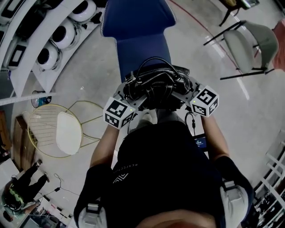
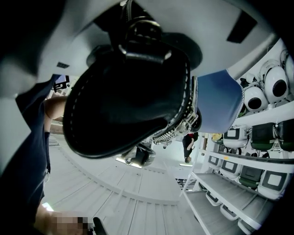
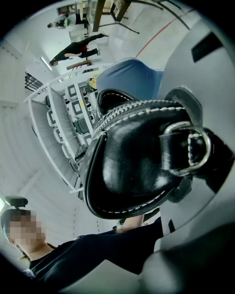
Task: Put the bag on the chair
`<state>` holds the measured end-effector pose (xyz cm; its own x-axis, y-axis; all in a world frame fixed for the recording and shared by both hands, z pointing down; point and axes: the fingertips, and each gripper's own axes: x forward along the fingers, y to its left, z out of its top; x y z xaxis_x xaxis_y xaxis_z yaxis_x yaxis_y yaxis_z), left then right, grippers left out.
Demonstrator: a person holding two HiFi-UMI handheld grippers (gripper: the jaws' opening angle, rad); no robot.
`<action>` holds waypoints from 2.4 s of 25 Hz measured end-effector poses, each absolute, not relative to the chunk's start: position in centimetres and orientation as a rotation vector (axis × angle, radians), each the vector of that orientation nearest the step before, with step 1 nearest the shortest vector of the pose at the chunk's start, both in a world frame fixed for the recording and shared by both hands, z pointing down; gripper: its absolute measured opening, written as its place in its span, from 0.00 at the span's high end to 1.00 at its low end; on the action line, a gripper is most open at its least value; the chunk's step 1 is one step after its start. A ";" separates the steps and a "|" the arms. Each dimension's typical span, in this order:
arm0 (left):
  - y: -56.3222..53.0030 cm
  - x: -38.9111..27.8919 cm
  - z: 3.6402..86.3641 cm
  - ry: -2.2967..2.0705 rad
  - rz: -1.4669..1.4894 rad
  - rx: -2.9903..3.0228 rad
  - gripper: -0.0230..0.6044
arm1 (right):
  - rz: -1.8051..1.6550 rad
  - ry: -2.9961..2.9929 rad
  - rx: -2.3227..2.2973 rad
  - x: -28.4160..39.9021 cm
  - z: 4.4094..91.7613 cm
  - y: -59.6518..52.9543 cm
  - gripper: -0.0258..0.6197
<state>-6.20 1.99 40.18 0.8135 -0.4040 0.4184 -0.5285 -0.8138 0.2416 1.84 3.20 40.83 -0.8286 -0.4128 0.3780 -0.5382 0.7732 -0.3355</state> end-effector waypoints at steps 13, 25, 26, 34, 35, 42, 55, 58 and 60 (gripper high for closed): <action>-6.9 -2.6 42.0 -0.783 0.510 2.572 0.58 | 0.675 -2.681 0.641 5.5 42.6 -6.2 0.58; -12.5 -1.8 45.5 -0.858 0.518 2.470 0.58 | 0.735 -2.663 0.528 6.3 46.0 -12.3 0.58; -12.8 -1.8 45.9 -0.863 0.517 2.464 0.58 | 0.738 -2.662 0.521 6.2 46.3 -12.7 0.58; -14.9 -2.0 49.0 -0.889 0.512 2.420 0.58 | 0.770 -2.643 0.481 6.1 49.3 -15.0 0.58; -15.2 -2.0 49.5 -0.890 0.514 2.413 0.58 | 0.775 -2.641 0.477 6.1 49.7 -15.3 0.58; -17.3 -1.7 51.6 -0.905 0.540 2.394 0.57 | 0.800 -2.647 0.460 6.4 52.0 -17.5 0.58; -20.7 -2.1 55.3 -0.888 0.598 2.377 0.57 | 0.857 -2.648 0.469 6.0 55.9 -20.8 0.58; -21.1 -2.4 56.3 -0.878 0.607 2.373 0.57 | 0.856 -2.644 0.479 5.7 56.8 -21.2 0.58; -21.2 -2.3 57.1 -0.863 0.623 2.371 0.57 | 0.863 -2.636 0.494 5.8 57.6 -21.2 0.58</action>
<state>-2.30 -21.17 57.07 0.6889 -0.4383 0.5774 -0.6859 -0.6517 0.3237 5.81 -21.23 57.57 -0.8880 -0.2221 0.4026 -0.4171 0.7576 -0.5021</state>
